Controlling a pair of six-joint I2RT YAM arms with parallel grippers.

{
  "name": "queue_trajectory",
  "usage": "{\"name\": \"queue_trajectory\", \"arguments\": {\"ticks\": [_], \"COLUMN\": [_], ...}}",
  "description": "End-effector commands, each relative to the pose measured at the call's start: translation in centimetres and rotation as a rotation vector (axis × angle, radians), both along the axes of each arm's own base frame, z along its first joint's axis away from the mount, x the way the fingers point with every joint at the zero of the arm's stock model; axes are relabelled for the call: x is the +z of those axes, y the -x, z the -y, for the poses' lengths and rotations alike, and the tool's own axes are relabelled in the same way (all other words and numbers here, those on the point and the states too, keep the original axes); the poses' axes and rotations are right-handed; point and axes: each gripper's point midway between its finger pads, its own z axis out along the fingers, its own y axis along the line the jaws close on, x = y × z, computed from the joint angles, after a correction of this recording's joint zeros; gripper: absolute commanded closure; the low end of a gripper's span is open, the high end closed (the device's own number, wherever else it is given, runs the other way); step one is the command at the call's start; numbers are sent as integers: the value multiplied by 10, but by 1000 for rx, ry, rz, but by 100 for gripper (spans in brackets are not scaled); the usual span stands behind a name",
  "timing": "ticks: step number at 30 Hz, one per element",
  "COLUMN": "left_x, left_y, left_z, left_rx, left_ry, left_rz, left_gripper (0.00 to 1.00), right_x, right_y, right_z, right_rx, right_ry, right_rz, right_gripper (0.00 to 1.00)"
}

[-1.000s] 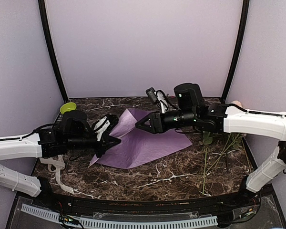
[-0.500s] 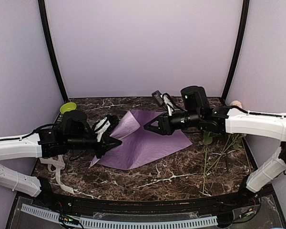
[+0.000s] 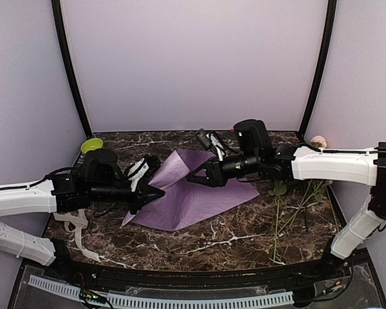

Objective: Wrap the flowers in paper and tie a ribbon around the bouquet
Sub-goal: Pass from the left arm to the right

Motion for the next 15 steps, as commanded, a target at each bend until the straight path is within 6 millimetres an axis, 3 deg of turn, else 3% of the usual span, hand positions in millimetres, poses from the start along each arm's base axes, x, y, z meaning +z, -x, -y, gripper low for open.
{"name": "queue_trajectory", "arguments": {"ticks": [1, 6, 15], "left_x": [16, 16, 13], "left_y": [2, 2, 3], "left_z": [6, 6, 5], "left_rx": [-19, -24, -23], "left_ry": [32, 32, 22], "left_rz": [8, 12, 4], "left_gripper": [100, 100, 100], "right_x": [31, 33, 44], "right_y": [-6, -5, 14], "right_z": [-13, -17, -21], "right_rx": [25, 50, 154], "right_ry": [-79, -89, -147], "right_rz": [69, 75, 50], "right_gripper": [78, 77, 69]}}
